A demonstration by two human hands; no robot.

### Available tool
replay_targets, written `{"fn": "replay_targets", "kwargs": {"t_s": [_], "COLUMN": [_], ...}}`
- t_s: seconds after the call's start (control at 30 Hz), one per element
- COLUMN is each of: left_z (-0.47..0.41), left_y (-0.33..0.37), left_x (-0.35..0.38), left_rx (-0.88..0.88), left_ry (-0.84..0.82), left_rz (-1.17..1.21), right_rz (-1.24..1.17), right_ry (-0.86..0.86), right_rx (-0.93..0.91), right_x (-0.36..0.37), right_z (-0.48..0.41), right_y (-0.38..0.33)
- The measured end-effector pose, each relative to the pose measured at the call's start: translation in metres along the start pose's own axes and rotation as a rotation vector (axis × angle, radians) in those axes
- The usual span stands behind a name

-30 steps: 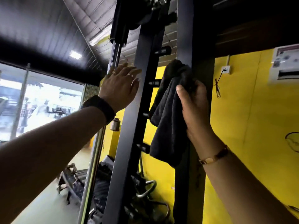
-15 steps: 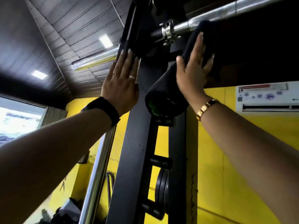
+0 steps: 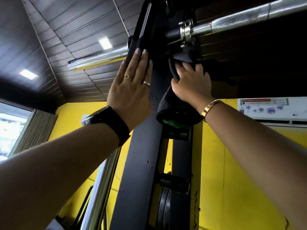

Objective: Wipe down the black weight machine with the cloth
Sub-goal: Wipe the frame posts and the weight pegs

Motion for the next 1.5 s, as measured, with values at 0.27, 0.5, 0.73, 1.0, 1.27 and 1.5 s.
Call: {"fn": "replay_targets", "kwargs": {"t_s": [0.27,0.5,0.73,1.0,1.27,1.5], "left_z": [0.001,0.003,0.008,0.019,0.025,0.041], "left_y": [-0.001,0.004,0.006,0.009,0.011,0.014], "left_x": [-0.004,-0.006,-0.005,-0.007,-0.01,-0.005], "left_rx": [0.0,-0.001,0.012,-0.011,-0.001,0.02], "left_ry": [0.028,0.039,0.041,-0.035,-0.049,-0.071], "left_rz": [-0.001,0.015,-0.054,-0.04,-0.05,-0.062], "right_rz": [-0.111,0.001,-0.114,0.029,-0.202,-0.482], "right_ry": [0.015,0.276,-0.045,0.19,0.465,-0.448], "right_rx": [0.017,-0.209,-0.173,-0.182,-0.142,-0.002], "right_x": [0.007,0.025,0.006,0.027,0.0,0.049], "right_z": [0.004,0.043,0.015,0.056,0.127,0.088], "right_y": [-0.005,0.004,0.01,0.002,0.009,0.0]}}
Point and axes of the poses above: each hand's wrist, its own z-axis away from the middle knuckle, its own x-axis out of the palm, y = z × x, the point moved 3 cm from there along -z, towards the middle knuckle, and after that the axes turned 15 degrees about -y, right-handed, at the moved point
